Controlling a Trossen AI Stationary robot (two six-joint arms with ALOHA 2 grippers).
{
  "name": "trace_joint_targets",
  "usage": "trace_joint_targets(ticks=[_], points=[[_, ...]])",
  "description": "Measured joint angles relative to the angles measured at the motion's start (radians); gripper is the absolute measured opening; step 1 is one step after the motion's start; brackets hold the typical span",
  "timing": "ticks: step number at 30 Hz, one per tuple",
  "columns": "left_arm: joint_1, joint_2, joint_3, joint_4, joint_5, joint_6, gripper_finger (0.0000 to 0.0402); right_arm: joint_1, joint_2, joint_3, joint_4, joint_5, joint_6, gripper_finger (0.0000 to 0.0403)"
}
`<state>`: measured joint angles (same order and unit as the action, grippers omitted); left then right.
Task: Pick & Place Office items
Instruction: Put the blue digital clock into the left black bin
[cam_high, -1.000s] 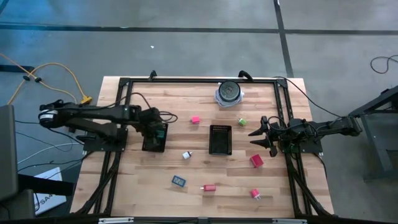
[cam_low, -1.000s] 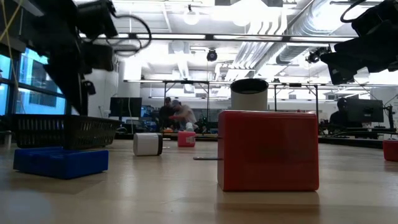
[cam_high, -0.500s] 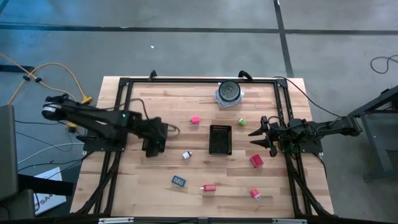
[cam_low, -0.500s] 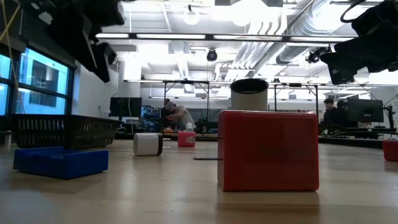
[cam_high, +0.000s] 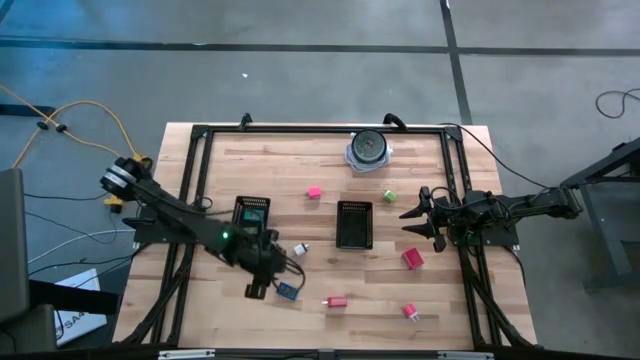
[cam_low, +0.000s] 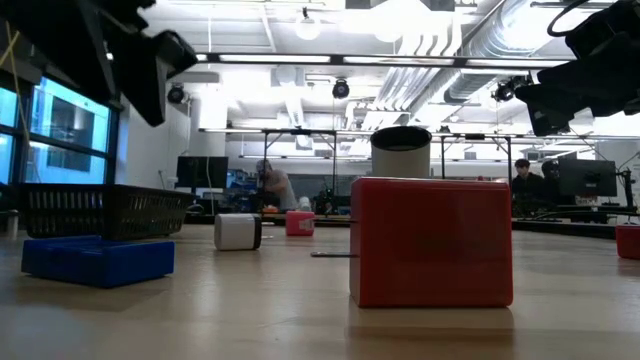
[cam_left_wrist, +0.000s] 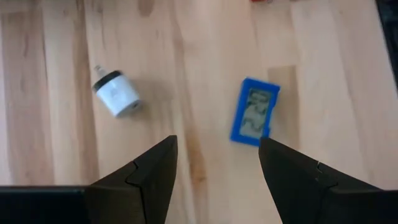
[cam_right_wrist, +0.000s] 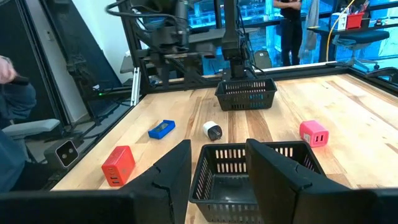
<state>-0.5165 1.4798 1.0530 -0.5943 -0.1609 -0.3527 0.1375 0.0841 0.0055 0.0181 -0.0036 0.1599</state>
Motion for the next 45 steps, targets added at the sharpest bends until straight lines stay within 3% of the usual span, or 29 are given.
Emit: trace_joint_targets(ticks=[5,12,22,45], points=[[-0.061,0.082,0.052,-0.011,-0.053,-0.038,0.0218,0.000,0.000,0.000,0.000,0.000,0.000,0.0140],[-0.092,0.164,0.060,0.009,-0.054,-0.116,0.0218,0.000,0.000,0.000,0.000,0.000,0.000,0.0140],[-0.098,0.250,0.060,0.067,-0.024,-0.100,0.0218,0.000,0.000,0.000,0.000,0.000,0.000,0.0140],[-0.094,0.303,0.059,0.104,-0.024,-0.031,0.0218,0.000,0.000,0.000,0.000,0.000,0.000,0.0140]])
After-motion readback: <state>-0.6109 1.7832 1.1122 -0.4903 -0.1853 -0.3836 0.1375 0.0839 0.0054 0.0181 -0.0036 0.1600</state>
